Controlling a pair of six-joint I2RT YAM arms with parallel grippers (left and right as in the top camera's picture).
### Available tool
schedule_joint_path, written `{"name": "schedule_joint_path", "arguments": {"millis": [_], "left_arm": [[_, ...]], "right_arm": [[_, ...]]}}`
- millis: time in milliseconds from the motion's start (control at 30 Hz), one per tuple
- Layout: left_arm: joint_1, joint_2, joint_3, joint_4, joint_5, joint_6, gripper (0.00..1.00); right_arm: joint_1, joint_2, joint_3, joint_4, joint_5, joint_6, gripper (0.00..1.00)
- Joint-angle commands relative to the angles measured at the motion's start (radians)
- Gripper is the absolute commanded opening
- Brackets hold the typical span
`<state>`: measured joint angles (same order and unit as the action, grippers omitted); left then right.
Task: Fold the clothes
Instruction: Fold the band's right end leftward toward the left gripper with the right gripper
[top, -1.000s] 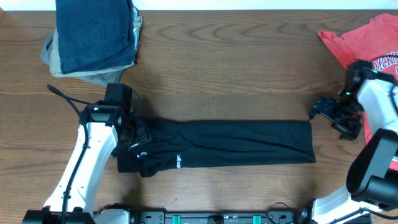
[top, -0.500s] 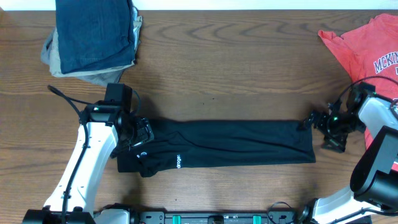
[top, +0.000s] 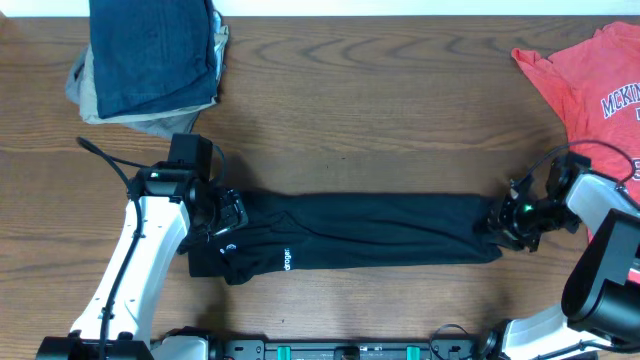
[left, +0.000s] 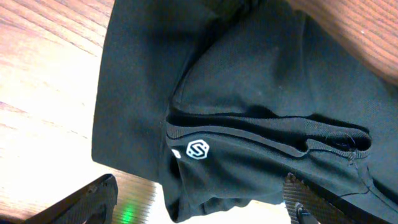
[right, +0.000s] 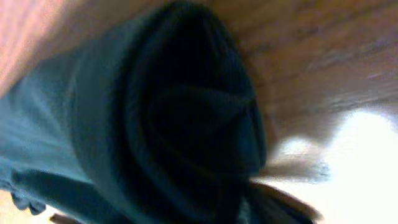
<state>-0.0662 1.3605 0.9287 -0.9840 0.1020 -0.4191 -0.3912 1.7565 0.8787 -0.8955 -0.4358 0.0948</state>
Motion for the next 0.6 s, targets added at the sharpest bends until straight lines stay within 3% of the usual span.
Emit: {"name": "schedule_joint_path", "arguments": {"millis": [0, 300, 567], "left_arm": [[0.006, -0.001, 0.016, -0.002, 0.003, 0.002, 0.86], [0.006, -0.001, 0.016, -0.004, 0.003, 0.002, 0.87], [0.006, -0.001, 0.016, 0.002, 0.003, 0.002, 0.87]], "right_arm": [[0.006, 0.013, -0.009, 0.005, -0.018, 0.008, 0.01], [-0.038, -0.004, 0.081, -0.043, 0.0, 0.04, 0.01], [-0.023, -0.117, 0.255, -0.22, 0.199, 0.122, 0.01]]}}
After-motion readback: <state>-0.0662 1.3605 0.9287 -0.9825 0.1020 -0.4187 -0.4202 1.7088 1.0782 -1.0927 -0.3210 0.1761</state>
